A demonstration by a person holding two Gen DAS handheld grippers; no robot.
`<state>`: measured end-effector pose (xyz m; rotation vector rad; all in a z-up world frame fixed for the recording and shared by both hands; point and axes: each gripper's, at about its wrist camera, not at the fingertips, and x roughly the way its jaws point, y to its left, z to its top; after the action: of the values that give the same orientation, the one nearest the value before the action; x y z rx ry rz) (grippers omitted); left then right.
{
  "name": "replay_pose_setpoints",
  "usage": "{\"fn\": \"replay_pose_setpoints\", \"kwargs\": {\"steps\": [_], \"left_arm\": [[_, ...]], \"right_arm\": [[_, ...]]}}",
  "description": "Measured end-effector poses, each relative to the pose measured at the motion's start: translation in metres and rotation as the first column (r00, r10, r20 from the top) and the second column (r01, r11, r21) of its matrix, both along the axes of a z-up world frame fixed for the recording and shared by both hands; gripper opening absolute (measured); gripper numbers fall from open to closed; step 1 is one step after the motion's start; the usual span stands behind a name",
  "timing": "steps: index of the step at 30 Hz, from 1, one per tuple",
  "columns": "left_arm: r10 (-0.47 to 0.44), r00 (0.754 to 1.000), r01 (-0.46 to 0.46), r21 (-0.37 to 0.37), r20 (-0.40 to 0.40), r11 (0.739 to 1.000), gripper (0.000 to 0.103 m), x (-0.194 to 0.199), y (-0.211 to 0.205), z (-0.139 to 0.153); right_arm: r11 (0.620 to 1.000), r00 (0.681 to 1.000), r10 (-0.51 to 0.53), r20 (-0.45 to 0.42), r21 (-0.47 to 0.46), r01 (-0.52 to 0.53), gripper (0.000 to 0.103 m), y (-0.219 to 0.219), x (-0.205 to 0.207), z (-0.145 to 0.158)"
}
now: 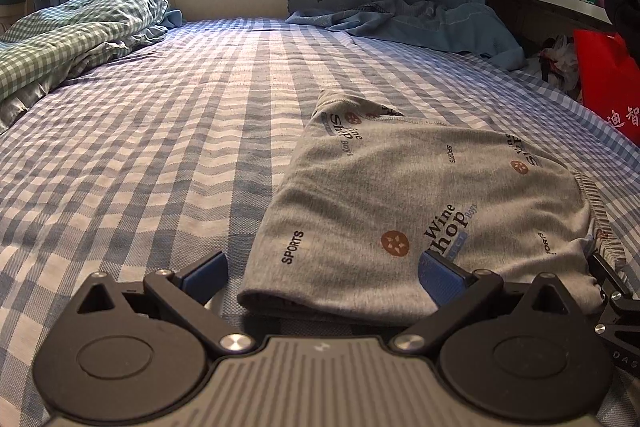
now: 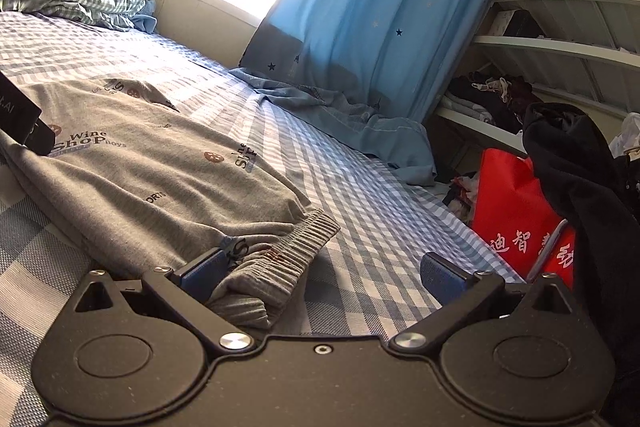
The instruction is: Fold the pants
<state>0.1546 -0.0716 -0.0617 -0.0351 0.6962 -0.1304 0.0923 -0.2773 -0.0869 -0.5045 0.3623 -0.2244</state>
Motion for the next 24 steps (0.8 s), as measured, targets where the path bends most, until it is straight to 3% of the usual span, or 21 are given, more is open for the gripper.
{"fn": "replay_pose_setpoints", "kwargs": {"steps": [8, 12, 16, 21, 24], "left_arm": [[0.002, 1.0, -0.002, -0.011, 0.002, 1.0, 0.103, -0.004, -0.001, 0.0], [0.003, 1.0, -0.003, -0.01, 0.003, 1.0, 0.102, -0.005, -0.001, 0.0], [0.004, 1.0, -0.004, -0.012, 0.003, 1.0, 0.103, -0.006, -0.001, 0.0], [0.005, 1.0, -0.005, -0.016, 0.001, 1.0, 0.103, -0.006, -0.001, 0.0], [0.005, 1.0, -0.005, -0.019, -0.002, 1.0, 0.103, -0.005, -0.001, 0.0]], "right_arm": [[0.991, 0.999, 0.0, 0.051, 0.136, -0.007, 0.102, -0.016, -0.011, 0.008], [0.979, 1.0, -0.01, 0.027, 0.203, 0.004, 0.102, -0.026, -0.008, 0.011], [0.982, 1.0, -0.001, -0.008, 0.188, 0.002, 0.102, -0.023, -0.004, 0.009], [0.987, 0.999, -0.009, 0.052, 0.158, 0.001, 0.102, -0.019, -0.012, 0.008], [0.982, 0.999, 0.0, 0.047, 0.187, -0.009, 0.102, -0.023, -0.011, 0.01]]}}
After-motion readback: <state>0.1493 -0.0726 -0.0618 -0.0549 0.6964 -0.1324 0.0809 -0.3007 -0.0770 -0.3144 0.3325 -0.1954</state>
